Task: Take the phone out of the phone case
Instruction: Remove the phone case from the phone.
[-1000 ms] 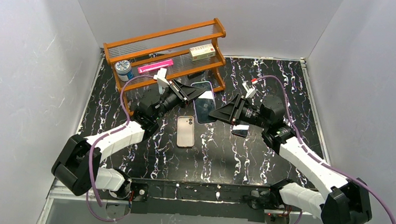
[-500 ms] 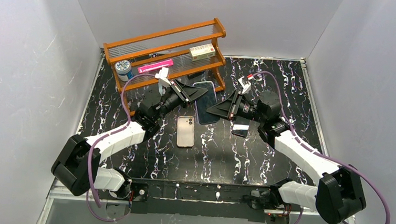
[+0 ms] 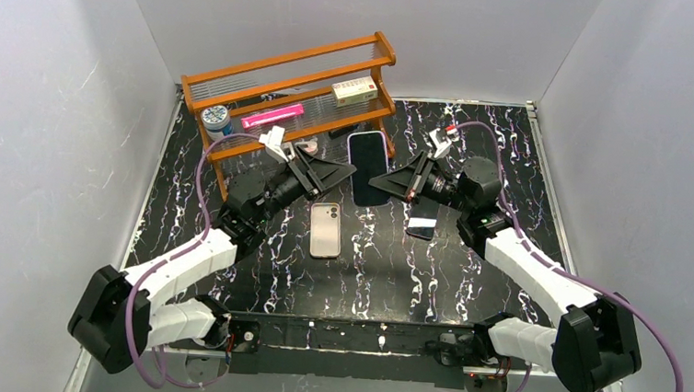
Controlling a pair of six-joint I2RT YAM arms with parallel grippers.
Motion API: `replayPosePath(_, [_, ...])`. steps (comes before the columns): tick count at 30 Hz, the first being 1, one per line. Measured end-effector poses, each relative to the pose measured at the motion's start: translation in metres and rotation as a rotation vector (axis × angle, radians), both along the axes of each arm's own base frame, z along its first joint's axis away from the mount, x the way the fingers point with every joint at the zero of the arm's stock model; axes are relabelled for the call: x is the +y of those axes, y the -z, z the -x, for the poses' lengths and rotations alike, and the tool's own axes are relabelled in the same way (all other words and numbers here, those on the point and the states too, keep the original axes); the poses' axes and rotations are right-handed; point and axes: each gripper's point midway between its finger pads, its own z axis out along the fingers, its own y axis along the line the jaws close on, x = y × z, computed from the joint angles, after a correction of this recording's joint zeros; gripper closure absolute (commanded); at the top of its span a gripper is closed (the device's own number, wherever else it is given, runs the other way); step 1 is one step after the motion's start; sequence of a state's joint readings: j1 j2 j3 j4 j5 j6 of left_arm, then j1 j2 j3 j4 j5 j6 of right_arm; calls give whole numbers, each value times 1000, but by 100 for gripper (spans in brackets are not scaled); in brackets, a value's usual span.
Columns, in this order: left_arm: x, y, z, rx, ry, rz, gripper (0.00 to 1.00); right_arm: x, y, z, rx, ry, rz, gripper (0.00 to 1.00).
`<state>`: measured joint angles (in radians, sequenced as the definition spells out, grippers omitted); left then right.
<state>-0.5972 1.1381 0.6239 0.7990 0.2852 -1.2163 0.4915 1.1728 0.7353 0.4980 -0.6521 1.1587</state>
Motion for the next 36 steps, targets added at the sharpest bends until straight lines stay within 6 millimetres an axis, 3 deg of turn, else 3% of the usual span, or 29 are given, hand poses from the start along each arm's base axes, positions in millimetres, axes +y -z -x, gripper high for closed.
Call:
replayPosePath(6, [10, 14, 15, -22, 1, -45, 29, -11, -8, -13, 22, 70, -28, 99])
replayPosePath(12, [14, 20, 20, -45, 0, -100, 30, -12, -16, -15, 27, 75, -60, 99])
replayPosePath(23, [4, 50, 21, -7, 36, -190, 33, -11, -25, -11, 25, 54, -92, 99])
replayPosePath(33, [-14, 46, 19, -26, 91, -192, 35, -12, -26, -11, 24, 49, -94, 99])
replayPosePath(36, [-16, 45, 19, -32, 100, -184, 44, -12, -25, -9, 25, 40, -93, 99])
